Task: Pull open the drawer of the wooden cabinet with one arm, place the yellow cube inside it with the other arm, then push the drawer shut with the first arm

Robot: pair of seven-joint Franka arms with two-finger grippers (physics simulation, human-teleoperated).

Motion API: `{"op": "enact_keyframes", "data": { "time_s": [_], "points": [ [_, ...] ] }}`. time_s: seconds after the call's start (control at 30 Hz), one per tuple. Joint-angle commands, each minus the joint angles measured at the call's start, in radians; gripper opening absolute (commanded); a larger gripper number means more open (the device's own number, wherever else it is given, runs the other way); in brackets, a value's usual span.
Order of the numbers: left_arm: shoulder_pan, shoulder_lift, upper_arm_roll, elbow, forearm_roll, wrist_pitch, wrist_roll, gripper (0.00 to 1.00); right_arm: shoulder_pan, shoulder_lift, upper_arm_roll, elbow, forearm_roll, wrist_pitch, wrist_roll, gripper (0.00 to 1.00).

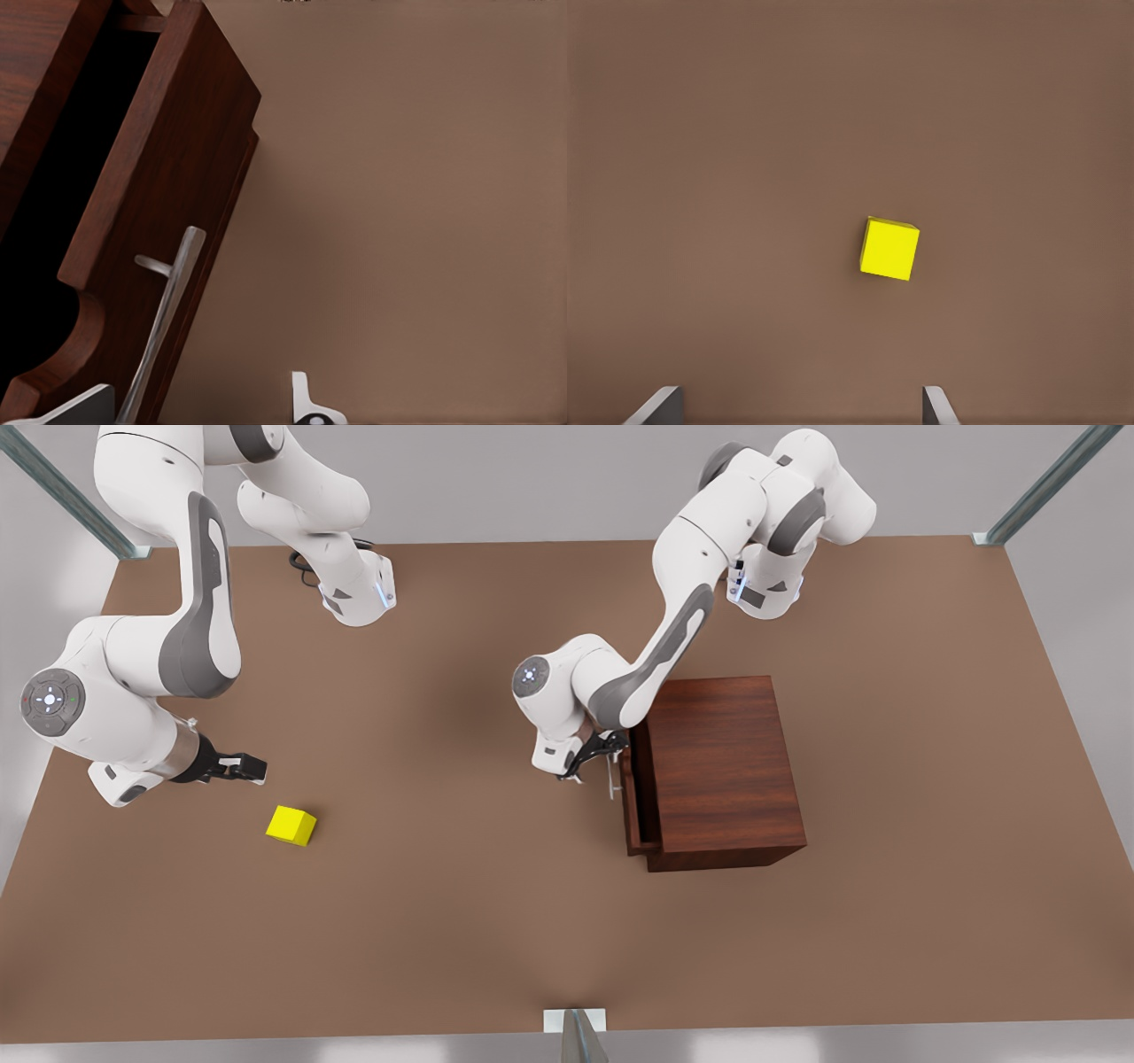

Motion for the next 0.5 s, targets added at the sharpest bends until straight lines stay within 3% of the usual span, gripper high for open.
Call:
{"op": "enact_keyframes", "data": {
  "time_s": [0.0,0.37,0.47],
  "points": [
    [-0.017,0.002,-0.007,-0.002,-0.001,0.033,-0.086,1.00,0.000,-0.001,0.000,0.000,0.001,0.000,-0.001,1.00],
    [-0.100,0.034,-0.021,0.100,0.002,0.059,-0.075,1.00,0.000,-0.001,0.000,0.000,0.001,0.000,-0.001,1.00],
    [-0.103,-0.013,-0.080,0.264,-0.065,-0.194,-0.070,1.00,0.005,0.002,0.000,0.000,-0.002,-0.002,0.004,1.00]
  ]
}}
